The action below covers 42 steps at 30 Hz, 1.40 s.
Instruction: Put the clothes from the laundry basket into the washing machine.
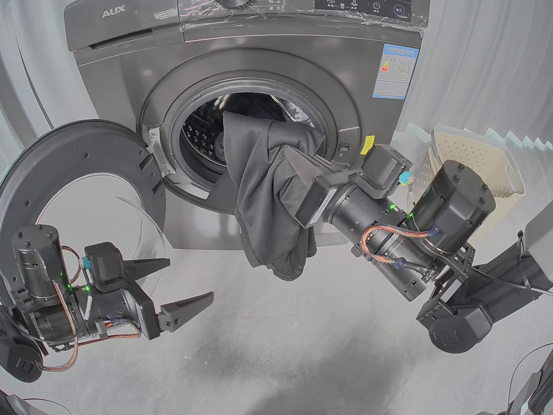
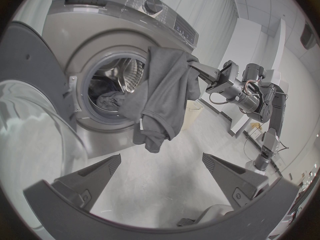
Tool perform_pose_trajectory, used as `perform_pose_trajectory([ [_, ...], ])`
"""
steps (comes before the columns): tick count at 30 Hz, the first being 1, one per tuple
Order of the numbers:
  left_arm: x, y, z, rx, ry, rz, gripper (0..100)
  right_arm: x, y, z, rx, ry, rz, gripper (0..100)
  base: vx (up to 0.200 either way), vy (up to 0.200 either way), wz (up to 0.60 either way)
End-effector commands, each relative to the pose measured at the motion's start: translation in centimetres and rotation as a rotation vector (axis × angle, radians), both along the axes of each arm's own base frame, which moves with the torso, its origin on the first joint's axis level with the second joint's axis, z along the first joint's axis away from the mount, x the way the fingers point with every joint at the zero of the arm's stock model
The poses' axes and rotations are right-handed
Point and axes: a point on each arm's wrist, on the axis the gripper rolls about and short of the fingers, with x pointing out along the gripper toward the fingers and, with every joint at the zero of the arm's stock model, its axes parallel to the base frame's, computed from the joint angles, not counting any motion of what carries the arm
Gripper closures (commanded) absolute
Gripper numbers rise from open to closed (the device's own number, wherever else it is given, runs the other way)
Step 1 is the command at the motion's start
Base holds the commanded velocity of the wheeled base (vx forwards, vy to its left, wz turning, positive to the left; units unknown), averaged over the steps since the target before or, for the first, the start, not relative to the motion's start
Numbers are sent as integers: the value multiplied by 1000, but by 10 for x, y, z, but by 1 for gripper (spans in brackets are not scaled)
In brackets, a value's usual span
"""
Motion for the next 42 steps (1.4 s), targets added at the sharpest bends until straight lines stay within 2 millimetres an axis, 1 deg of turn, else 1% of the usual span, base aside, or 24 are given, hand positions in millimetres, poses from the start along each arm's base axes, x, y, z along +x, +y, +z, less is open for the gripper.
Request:
perform_pose_trajectory([
  [1, 10, -17, -9, 4, 58, -44, 0, 1, 3, -4, -6, 6, 4, 100, 0, 0, 0],
  [7, 19, -24, -11, -1, 77, -52, 0, 0, 3, -5, -12, 11, 6, 100, 0, 0, 0],
  [11, 26, -36, -9, -45, 107, -70, 0, 0, 3, -5, -14, 7, 4, 100, 0, 0, 0],
  [16, 37, -45, -5, -73, 111, -78, 0, 0, 3, -5, -12, 9, 5, 100, 0, 0, 0],
  [19, 38, -51, -3, -86, 119, -93, 0, 0, 3, -5, -13, 10, 5, 100, 0, 0, 0],
  [25, 45, -64, -8, -82, 134, -117, 0, -2, 4, -5, -12, 11, 10, 100, 0, 0, 0],
  [32, 57, -74, -16, -103, 96, -119, 0, -3, 4, -5, -15, 9, 11, 100, 0, 0, 0],
  [35, 63, -77, -23, -119, 74, -117, 0, -3, 5, -5, -12, 11, 13, 100, 0, 0, 0],
  [42, 66, -82, -23, -145, 72, -107, 0, -3, 5, -6, -15, 9, 12, 100, 0, 0, 0],
])
